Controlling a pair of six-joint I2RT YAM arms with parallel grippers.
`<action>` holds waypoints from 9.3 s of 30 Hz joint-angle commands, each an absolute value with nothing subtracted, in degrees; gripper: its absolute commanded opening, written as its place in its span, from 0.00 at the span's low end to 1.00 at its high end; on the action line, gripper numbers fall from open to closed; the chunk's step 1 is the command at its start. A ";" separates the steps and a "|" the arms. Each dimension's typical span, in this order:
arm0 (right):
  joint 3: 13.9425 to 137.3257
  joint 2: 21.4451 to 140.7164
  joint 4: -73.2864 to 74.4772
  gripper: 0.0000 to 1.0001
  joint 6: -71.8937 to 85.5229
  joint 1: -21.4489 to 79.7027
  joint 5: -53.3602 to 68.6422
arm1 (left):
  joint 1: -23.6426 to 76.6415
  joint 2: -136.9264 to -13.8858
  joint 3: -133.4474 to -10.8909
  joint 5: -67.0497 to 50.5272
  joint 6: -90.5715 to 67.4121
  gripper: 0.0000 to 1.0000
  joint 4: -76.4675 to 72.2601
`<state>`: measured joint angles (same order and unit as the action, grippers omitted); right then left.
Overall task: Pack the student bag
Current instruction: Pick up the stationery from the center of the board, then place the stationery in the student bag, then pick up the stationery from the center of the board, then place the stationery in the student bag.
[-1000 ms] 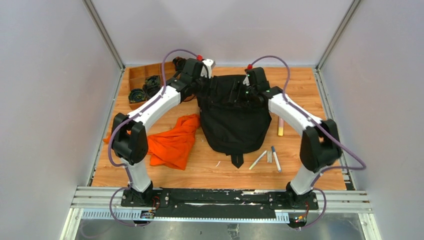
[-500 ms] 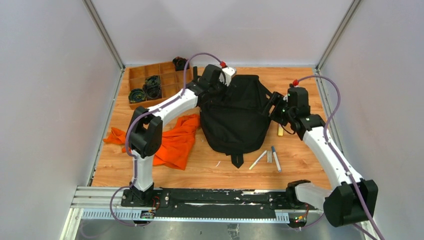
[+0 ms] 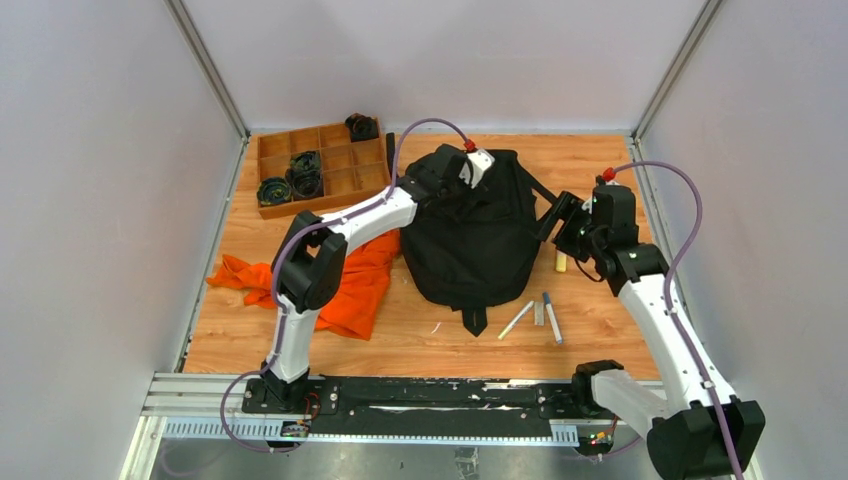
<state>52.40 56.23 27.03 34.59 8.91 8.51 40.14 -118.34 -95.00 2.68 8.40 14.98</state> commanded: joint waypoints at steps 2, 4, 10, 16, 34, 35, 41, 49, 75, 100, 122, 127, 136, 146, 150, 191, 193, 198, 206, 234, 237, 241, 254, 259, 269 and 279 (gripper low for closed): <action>49.69 55.54 28.68 0.75 34.13 6.42 7.02 | 40.78 -119.87 -96.36 9.62 7.72 0.61 12.32; 48.98 56.41 28.44 0.75 34.02 6.02 7.02 | 40.78 -120.16 -97.06 9.96 7.09 0.54 12.36; 46.98 59.88 26.33 0.75 33.05 5.66 4.55 | 40.78 -119.30 -99.59 11.64 5.60 0.07 13.76; 51.93 70.19 26.31 0.75 28.18 5.68 -2.95 | 40.78 -117.13 -102.40 11.63 3.82 0.00 17.22; 68.14 103.00 31.03 0.69 19.39 0.78 -6.49 | 39.70 -113.14 -102.29 0.36 1.49 0.00 20.38; 68.41 103.57 31.06 0.69 19.24 0.57 -6.32 | 39.57 -113.16 -102.18 0.36 1.30 0.00 20.24; 65.50 97.84 27.37 0.71 17.85 0.53 4.92 | 38.94 -113.36 -101.49 -1.13 0.73 0.00 19.88; 63.85 84.13 28.37 0.73 18.00 0.57 8.47 | 38.67 -113.72 -100.82 -1.38 0.25 0.00 19.03; 66.77 103.99 31.11 0.31 16.87 -2.45 1.63 | 36.30 -111.86 -101.34 -5.09 -4.13 0.00 17.10; 69.29 83.95 18.94 0.00 31.42 18.29 27.40 | 35.60 -112.35 -104.38 -8.58 -7.45 0.00 18.54; 75.85 100.39 7.32 0.00 53.61 17.57 26.07 | 35.51 -109.42 -100.50 -11.67 -10.75 0.00 14.17; 73.84 101.80 1.69 0.04 63.17 17.22 20.85 | 35.52 -108.81 -99.67 -13.58 -10.46 0.00 13.45; 70.67 101.94 -6.14 0.42 69.63 17.25 18.00 | 35.51 -108.63 -98.88 -14.90 -10.48 0.00 13.28; 68.37 98.69 -5.44 0.08 65.63 17.24 20.81 | 35.51 -109.50 -99.97 -15.02 -10.77 0.00 13.26; 67.23 96.07 -4.03 0.00 63.25 17.31 22.67 | 35.51 -109.85 -100.06 -14.78 -10.76 0.00 13.44; 37.17 60.13 43.68 0.44 38.29 14.55 -8.83 | 35.18 -112.39 -98.79 -19.86 -14.06 0.00 14.33; 36.38 62.17 42.13 0.44 37.70 13.91 -8.26 | 35.23 -112.49 -98.79 -19.86 -14.06 0.00 14.33; 33.73 65.13 37.37 0.43 36.68 12.11 -5.68 | 35.20 -112.58 -98.62 -19.89 -14.11 0.00 14.24; 31.96 69.50 33.85 0.34 35.72 10.02 -5.69 | 35.17 -112.67 -98.61 -20.48 -14.50 0.00 14.15; 46.88 61.01 27.31 0.00 37.93 12.23 23.24 | 35.24 -112.82 -98.52 -21.27 -14.95 0.00 13.07; 50.10 66.01 20.53 0.00 41.45 14.82 26.10 | 35.23 -112.44 -98.44 -21.18 -14.65 0.00 13.36; 56.27 74.81 14.27 0.00 44.07 17.38 28.12 | 35.17 -112.12 -98.51 -21.11 -14.12 0.00 14.11; 69.25 96.20 2.54 0.00 53.45 17.80 28.33 | 35.18 -111.62 -98.09 -21.78 -13.75 0.00 15.18; 77.72 101.52 7.90 0.00 51.41 18.44 19.45 | 35.16 -111.66 -98.60 -21.80 -12.29 0.00 17.22; 82.47 107.09 9.52 0.45 53.22 19.34 13.89 | 35.17 -110.96 -98.35 -21.38 -11.73 0.00 17.65; 71.26 92.33 12.71 0.46 43.38 23.39 13.55 | 35.24 -110.26 -98.53 -19.97 -11.63 0.00 17.12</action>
